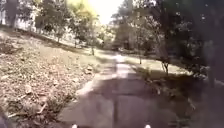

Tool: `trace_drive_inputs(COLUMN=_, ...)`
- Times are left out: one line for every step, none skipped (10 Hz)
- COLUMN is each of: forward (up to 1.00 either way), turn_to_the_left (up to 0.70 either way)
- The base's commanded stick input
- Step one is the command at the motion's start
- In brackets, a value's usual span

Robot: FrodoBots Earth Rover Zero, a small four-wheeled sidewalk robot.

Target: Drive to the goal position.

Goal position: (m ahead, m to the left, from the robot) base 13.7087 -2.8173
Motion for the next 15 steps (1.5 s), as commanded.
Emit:
trace_drive_inputs(forward=1.0, turn_to_the_left=0.0)
trace_drive_inputs(forward=1.0, turn_to_the_left=0.0)
trace_drive_inputs(forward=1.0, turn_to_the_left=0.0)
trace_drive_inputs(forward=1.0, turn_to_the_left=0.0)
trace_drive_inputs(forward=1.0, turn_to_the_left=0.0)
trace_drive_inputs(forward=1.0, turn_to_the_left=0.0)
trace_drive_inputs(forward=1.0, turn_to_the_left=0.0)
trace_drive_inputs(forward=1.0, turn_to_the_left=0.0)
trace_drive_inputs(forward=1.0, turn_to_the_left=0.0)
trace_drive_inputs(forward=1.0, turn_to_the_left=0.0)
trace_drive_inputs(forward=1.0, turn_to_the_left=0.0)
trace_drive_inputs(forward=1.0, turn_to_the_left=0.0)
trace_drive_inputs(forward=1.0, turn_to_the_left=0.0)
trace_drive_inputs(forward=1.0, turn_to_the_left=0.0)
trace_drive_inputs(forward=1.0, turn_to_the_left=0.0)
